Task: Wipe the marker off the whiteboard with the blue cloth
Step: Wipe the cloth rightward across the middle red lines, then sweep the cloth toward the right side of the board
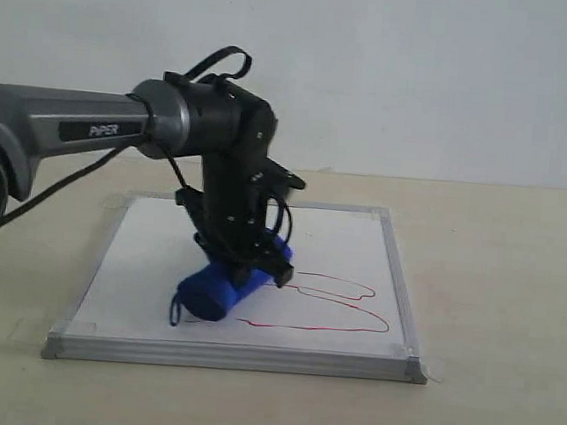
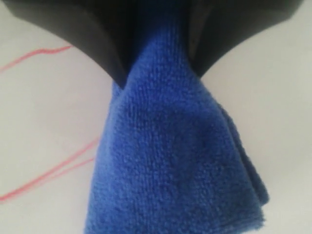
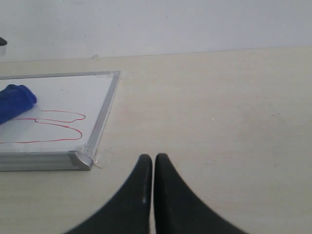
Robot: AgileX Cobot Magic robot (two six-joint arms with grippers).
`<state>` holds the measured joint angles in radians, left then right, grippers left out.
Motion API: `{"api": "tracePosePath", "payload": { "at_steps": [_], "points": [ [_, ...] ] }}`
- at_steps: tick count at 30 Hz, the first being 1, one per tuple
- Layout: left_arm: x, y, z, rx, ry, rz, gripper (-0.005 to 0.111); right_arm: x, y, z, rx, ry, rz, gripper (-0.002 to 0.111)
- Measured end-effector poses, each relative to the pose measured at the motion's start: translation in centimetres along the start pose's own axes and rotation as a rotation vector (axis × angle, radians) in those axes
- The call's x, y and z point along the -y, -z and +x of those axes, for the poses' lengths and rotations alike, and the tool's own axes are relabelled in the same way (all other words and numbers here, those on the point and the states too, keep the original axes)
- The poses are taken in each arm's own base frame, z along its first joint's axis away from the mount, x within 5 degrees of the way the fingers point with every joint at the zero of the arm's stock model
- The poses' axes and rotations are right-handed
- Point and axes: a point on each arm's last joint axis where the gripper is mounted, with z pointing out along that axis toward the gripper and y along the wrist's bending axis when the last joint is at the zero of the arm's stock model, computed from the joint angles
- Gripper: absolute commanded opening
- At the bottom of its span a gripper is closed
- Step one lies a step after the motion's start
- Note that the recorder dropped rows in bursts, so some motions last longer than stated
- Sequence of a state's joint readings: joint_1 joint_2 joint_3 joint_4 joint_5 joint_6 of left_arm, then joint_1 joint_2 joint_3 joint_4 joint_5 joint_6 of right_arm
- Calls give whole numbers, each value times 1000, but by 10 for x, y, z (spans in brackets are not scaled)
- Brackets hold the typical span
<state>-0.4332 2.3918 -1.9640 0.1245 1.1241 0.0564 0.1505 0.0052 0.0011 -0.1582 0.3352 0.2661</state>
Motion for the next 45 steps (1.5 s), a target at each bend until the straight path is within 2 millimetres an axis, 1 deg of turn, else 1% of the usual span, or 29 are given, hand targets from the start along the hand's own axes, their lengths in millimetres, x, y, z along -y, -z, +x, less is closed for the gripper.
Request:
{"api": "tracePosePath", "payload": {
  "at_steps": [3,6,8,11,15,16,19,20,21,22,24,27,29,31,34,36,38,40,45],
  "points": [
    [31,3,-6,42,-47,39,4,0,0,0,0,0,0,1],
    [53,6,-8,63,-86,54,4,0,0,0,0,0,0,1],
    [59,8,-9,70,-96,62,4,0,0,0,0,0,0,1],
    [58,7,-9,70,-99,54,4,0,0,0,0,0,0,1],
    [41,6,-6,36,-79,16,4,0,0,0,0,0,0,1],
    [31,4,-4,17,-64,-1,4,0,0,0,0,0,0,1],
    [-5,1,4,-44,-20,-54,4,0,0,0,0,0,0,1],
    [-29,-1,10,-72,15,-82,4,0,0,0,0,0,0,1],
    [-41,-2,13,-83,36,-91,4,0,0,0,0,0,0,1],
    [-58,-4,17,-95,66,-100,4,0,0,0,0,0,0,1],
    [-68,-5,20,-101,81,-92,4,0,0,0,0,0,0,1],
    [-66,-5,20,-99,86,-63,4,0,0,0,0,0,0,1],
    [-59,-6,19,-100,77,-30,4,0,0,0,0,0,0,1],
    [-34,-5,18,-111,4,-22,4,0,0,0,0,0,0,1],
    [20,-1,13,-100,-163,-6,4,0,0,0,0,0,0,1],
    [42,2,13,-92,-224,14,4,0,0,0,0,0,0,1],
    [49,4,13,-85,-246,19,4,0,0,0,0,0,0,1],
    [51,3,13,-86,-251,21,4,0,0,0,0,0,0,1],
    [44,2,14,-90,-221,47,4,0,0,0,0,0,0,1]
  ]
}}
